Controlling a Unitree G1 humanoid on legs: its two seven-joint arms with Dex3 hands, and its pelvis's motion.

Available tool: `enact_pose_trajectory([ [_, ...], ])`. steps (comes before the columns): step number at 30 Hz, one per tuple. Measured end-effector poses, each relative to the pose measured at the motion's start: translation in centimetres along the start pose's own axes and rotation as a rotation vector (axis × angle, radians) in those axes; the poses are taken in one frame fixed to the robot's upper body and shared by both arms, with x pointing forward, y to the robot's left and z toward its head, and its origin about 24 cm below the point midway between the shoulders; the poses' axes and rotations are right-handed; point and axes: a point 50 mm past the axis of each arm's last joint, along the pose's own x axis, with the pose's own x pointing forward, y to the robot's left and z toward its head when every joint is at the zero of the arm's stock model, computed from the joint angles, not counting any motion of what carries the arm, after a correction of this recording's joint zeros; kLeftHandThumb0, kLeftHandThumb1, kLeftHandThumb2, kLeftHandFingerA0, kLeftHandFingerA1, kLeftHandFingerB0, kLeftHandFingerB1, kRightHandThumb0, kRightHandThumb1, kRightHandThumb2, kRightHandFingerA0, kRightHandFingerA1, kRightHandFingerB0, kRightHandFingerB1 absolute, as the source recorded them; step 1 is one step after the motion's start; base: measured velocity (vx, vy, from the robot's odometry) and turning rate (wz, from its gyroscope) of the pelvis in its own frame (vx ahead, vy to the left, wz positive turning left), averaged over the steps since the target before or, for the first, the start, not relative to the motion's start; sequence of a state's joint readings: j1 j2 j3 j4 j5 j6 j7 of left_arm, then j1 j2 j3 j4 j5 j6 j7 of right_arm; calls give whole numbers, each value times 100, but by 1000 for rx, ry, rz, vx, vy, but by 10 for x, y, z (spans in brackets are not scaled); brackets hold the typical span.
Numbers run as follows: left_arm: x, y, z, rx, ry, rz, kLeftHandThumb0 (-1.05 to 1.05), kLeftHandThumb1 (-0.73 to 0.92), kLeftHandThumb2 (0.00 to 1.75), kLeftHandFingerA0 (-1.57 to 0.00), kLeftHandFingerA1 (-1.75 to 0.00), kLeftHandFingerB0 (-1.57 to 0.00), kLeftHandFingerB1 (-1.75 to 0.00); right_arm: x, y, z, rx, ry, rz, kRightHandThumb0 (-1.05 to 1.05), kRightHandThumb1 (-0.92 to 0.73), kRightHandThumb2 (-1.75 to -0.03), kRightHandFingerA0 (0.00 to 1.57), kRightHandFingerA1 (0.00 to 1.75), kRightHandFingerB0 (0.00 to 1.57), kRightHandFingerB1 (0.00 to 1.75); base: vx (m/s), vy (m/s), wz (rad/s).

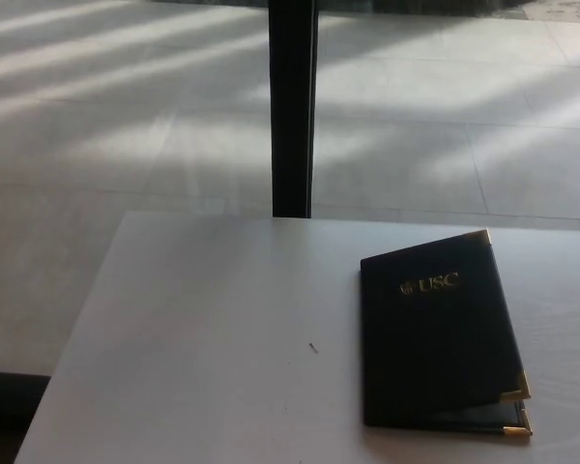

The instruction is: There is a diary kept infront of the robot and the robot uses its right hand to grab its cover and puses it to the left to open it.

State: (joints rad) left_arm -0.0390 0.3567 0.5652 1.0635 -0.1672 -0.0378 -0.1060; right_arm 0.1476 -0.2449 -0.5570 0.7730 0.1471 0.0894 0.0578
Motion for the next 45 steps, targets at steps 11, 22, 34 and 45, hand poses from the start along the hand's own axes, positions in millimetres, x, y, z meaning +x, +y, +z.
enact_pose_trajectory([
  [11, 1, 30, 13, -358, -50, 107, -83, 54, 137, -25, -101, 0, -82, -6, -52, 23, 331, -56, -149, -82, -92, -78, 58, 53, 40, 42, 0, 0, 0],
  [22, 2, 38, 21, -505, -74, 132, -82, 46, 130, -23, -99, 0, -82, -15, -111, 82, 651, -224, -329, -82, -92, -73, 41, 52, 31, 44, 0, 0, 0],
  [34, 3, 42, 32, -556, -109, 120, -105, 55, 142, -33, -117, 0, -92, -36, -128, 192, 846, -542, -354, -84, -92, -70, 59, 49, 47, 45, 0, 0, 0],
  [45, 4, 38, 33, -550, -111, 104, -105, 92, 100, -30, -163, -22, -142, -64, -84, 258, 809, -791, -180, -86, -85, -67, 48, 49, 39, 42, 0, 0, 0],
])
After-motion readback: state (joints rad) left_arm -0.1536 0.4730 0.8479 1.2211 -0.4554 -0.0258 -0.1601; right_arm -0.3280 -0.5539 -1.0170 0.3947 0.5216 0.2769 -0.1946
